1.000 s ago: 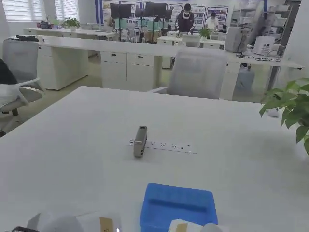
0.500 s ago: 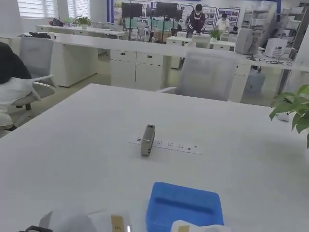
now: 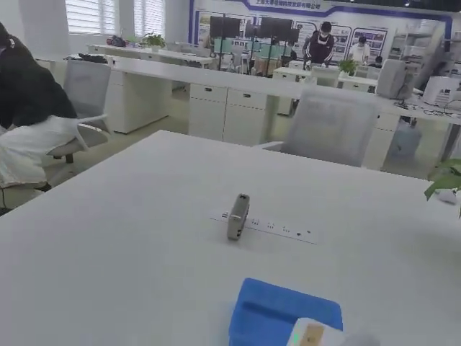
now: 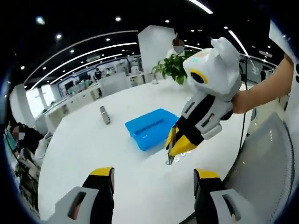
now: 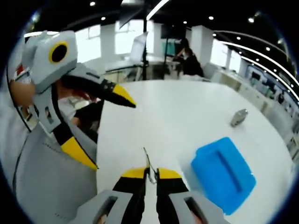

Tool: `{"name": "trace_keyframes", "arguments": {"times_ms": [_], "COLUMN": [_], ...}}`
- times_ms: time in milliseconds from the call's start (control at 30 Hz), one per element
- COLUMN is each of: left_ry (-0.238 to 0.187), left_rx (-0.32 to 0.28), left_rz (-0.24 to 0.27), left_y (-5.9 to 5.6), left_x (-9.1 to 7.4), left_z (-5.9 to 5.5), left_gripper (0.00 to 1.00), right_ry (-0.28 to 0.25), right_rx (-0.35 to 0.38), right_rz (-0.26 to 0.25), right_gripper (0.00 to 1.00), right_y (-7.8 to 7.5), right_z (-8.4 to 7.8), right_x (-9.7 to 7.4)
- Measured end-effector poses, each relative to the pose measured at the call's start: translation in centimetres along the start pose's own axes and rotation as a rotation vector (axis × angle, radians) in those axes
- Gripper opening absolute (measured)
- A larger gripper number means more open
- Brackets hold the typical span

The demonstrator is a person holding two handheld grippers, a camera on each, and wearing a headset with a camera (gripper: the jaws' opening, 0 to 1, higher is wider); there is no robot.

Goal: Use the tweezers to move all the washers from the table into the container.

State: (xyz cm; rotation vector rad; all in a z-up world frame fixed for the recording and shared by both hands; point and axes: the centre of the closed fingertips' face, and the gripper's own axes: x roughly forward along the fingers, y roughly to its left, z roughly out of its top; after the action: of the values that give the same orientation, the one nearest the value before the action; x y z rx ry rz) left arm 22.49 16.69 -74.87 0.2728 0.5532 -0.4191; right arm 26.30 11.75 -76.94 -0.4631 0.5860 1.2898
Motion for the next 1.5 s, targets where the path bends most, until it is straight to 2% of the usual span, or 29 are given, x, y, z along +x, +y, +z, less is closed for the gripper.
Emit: {"name": "trace_keyframes", "arguments": {"times_ms": [67,200,267,400,467,533,667,767,867,1000,1067,1167,1333,1500], "left_ry": [-0.021,-0.065,-0.068,-0.069,-0.090,-0.091,-0.101,-0.098,-0.094,-0.062,-0.064,-0.048,-0.032,-0.027], "left_rx": [-0.054,-0.078,-0.087,-0.123,-0.131,-0.131,-0.117,-0.134,-0.154,-0.111,-0.104,-0.106,-0.088,-0.090], "left_rz": [0.047,0.115,0.136,0.146,0.151,0.148,0.185,0.195,0.183,0.179,0.183,0.191,0.200,0.203], "left_y": [0.3,1.1,1.5,2.0,2.2,2.1,2.4,2.9,2.9,2.4,2.4,2.7,2.7,2.8], "left_x": [-0.4,-0.7,-0.7,-0.6,-0.4,-0.1,0.3,0.2,0.4,0.8,0.7,0.7,0.8,0.8], "left_z": [-0.1,0.0,-0.1,-0.4,-0.2,-0.3,-0.4,-0.8,-0.9,-1.4,-1.4,-1.7,-1.9,-2.0], "left_gripper": [0.78,0.88,0.92,0.93,0.95,0.96,0.99,0.99,0.99,0.99,0.98,0.95,0.95,0.95], "right_ry": [-0.034,-0.082,-0.104,-0.136,-0.150,-0.150,-0.140,-0.133,-0.111,-0.083,-0.078,-0.077,-0.069,-0.072], "right_rx": [0.036,0.097,0.118,0.169,0.199,0.211,0.214,0.213,0.241,0.280,0.297,0.319,0.321,0.319], "right_rz": [-0.033,-0.075,-0.097,-0.140,-0.153,-0.177,-0.222,-0.237,-0.250,-0.246,-0.263,-0.259,-0.268,-0.277], "right_gripper": [0.03,0.03,0.03,0.03,0.03,0.04,0.04,0.03,0.03,0.02,0.02,0.02,0.01,0.02], "right_y": [-1.0,-3.2,-4.4,-6.8,-7.9,-8.9,-10.5,-11.1,-12.0,-12.6,-13.0,-13.2,-13.5,-13.5], "right_z": [0.9,2.4,3.2,4.1,4.3,4.3,3.9,3.5,2.1,0.3,-0.1,-0.3,-0.6,-0.5], "right_x": [-0.9,-2.3,-2.8,-3.4,-3.3,-3.1,-1.8,-0.8,0.9,2.9,3.0,3.6,4.4,4.2]}}
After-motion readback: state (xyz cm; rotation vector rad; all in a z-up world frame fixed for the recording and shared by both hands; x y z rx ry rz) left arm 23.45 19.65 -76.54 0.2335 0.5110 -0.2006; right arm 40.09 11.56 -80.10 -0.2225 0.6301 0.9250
